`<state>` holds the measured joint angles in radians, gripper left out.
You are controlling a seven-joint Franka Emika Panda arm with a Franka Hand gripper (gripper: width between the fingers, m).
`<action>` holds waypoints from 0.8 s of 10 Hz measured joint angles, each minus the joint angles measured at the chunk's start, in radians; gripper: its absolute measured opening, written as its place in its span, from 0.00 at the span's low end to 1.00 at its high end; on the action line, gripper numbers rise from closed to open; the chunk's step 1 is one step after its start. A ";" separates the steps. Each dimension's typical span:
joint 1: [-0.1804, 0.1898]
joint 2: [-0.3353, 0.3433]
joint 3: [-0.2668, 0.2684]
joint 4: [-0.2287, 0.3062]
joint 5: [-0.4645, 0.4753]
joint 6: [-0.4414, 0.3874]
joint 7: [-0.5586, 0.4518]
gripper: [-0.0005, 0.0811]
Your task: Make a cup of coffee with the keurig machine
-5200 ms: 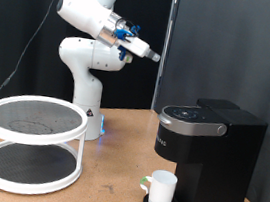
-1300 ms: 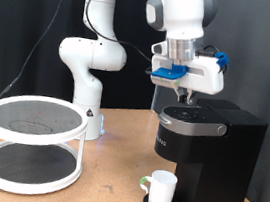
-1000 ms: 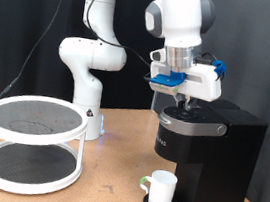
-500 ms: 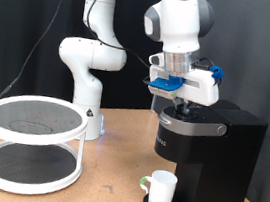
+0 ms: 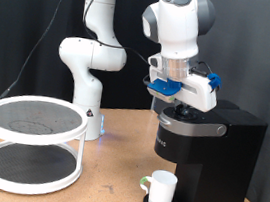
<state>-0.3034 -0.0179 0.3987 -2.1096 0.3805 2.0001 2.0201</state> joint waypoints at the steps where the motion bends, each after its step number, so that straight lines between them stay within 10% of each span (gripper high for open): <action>1: -0.002 0.014 -0.002 0.018 0.004 -0.026 0.013 0.01; 8: -0.015 0.117 -0.019 0.144 0.016 -0.210 0.046 0.01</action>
<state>-0.3186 0.0992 0.3793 -1.9652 0.3963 1.7903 2.0660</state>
